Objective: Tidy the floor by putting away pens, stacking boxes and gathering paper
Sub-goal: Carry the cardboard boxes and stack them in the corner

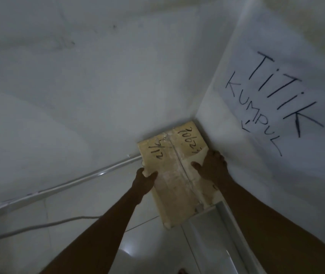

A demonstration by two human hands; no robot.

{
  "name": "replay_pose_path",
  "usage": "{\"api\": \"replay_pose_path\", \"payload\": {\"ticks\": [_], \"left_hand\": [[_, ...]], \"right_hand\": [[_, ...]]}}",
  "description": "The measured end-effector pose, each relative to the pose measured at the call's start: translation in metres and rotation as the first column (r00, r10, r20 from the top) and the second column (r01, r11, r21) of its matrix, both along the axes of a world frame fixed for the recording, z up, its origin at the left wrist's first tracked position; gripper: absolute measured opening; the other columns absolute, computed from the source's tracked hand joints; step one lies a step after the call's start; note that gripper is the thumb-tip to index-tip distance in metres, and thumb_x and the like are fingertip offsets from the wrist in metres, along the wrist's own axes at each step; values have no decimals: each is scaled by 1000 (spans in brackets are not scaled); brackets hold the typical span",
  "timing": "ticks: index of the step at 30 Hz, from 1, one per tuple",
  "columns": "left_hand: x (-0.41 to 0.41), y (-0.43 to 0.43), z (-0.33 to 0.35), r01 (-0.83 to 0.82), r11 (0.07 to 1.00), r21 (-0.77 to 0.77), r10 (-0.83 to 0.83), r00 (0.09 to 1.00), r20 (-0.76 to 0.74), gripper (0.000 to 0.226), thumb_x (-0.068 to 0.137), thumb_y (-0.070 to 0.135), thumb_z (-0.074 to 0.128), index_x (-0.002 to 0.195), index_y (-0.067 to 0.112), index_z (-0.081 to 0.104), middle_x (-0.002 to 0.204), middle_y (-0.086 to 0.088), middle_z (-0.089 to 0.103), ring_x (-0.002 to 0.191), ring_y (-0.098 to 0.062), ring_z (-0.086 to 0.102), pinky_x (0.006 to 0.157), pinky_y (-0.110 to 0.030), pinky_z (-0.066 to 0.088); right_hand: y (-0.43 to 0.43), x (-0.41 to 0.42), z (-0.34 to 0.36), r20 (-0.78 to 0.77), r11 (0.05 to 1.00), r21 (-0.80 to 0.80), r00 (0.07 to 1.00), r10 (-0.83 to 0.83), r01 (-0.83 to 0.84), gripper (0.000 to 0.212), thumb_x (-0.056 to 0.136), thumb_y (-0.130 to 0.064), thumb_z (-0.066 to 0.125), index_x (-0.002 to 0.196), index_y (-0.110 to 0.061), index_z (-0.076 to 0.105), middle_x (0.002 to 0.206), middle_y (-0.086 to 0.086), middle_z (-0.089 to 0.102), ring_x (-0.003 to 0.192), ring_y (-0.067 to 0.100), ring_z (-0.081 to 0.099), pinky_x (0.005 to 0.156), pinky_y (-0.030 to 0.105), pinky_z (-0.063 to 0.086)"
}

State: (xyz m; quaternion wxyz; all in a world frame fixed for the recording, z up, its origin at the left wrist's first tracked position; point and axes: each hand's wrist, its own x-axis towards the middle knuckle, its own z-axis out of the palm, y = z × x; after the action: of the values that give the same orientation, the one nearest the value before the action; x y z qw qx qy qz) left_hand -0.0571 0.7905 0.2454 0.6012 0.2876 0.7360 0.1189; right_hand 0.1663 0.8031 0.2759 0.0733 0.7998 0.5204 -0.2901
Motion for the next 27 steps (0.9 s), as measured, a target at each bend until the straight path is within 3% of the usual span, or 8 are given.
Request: {"api": "replay_pose_path", "payload": {"ticks": [2, 6, 9, 16, 27], "left_hand": [[-12, 8, 28, 67, 997, 38, -64, 995, -77, 74, 88, 41, 61, 146, 16, 23, 138, -13, 48, 122, -33, 51, 100, -35, 43], [-31, 21, 97, 238, 957, 166, -197, 952, -232, 68, 90, 37, 59, 145, 14, 27, 141, -16, 46, 128, -33, 47, 98, -33, 40], [-45, 27, 151, 361, 905, 226, -280, 904, -324, 70, 91, 39, 58, 147, 12, 25, 149, -14, 39, 135, -31, 40, 108, -36, 34], [-90, 12, 261, 485, 824, 294, -343, 839, -422, 69, 90, 38, 59, 146, 13, 26, 144, -19, 42, 132, -36, 41, 111, -41, 33], [-159, -45, 429, 469, 817, 335, -266, 822, -504, 69, 90, 43, 57, 146, 17, 26, 143, -20, 42, 132, -39, 38, 108, -47, 35]], "right_hand": [[3, -5, 26, -16, 1000, 2, 999, 29, -29, 91, 88, -59, 49, 147, 1, 15, 148, 24, 24, 135, 40, 28, 109, 46, 29], [8, -28, 87, -9, 990, 90, 994, 107, -106, 80, 89, -58, 48, 140, 0, 29, 139, 24, 37, 126, 40, 40, 102, 47, 38], [10, -49, 136, -30, 983, 114, 989, 147, -142, 79, 88, -57, 49, 142, -2, 28, 142, 23, 35, 128, 40, 39, 104, 48, 38], [-8, -96, 248, -103, 954, 203, 964, 243, -219, 71, 91, -50, 52, 140, -2, 32, 145, 15, 39, 132, 31, 41, 104, 41, 38], [-39, -182, 432, -125, 890, 308, 913, 388, -336, 80, 93, -54, 45, 149, -5, 16, 155, 14, 22, 139, 33, 28, 110, 43, 27]]}}
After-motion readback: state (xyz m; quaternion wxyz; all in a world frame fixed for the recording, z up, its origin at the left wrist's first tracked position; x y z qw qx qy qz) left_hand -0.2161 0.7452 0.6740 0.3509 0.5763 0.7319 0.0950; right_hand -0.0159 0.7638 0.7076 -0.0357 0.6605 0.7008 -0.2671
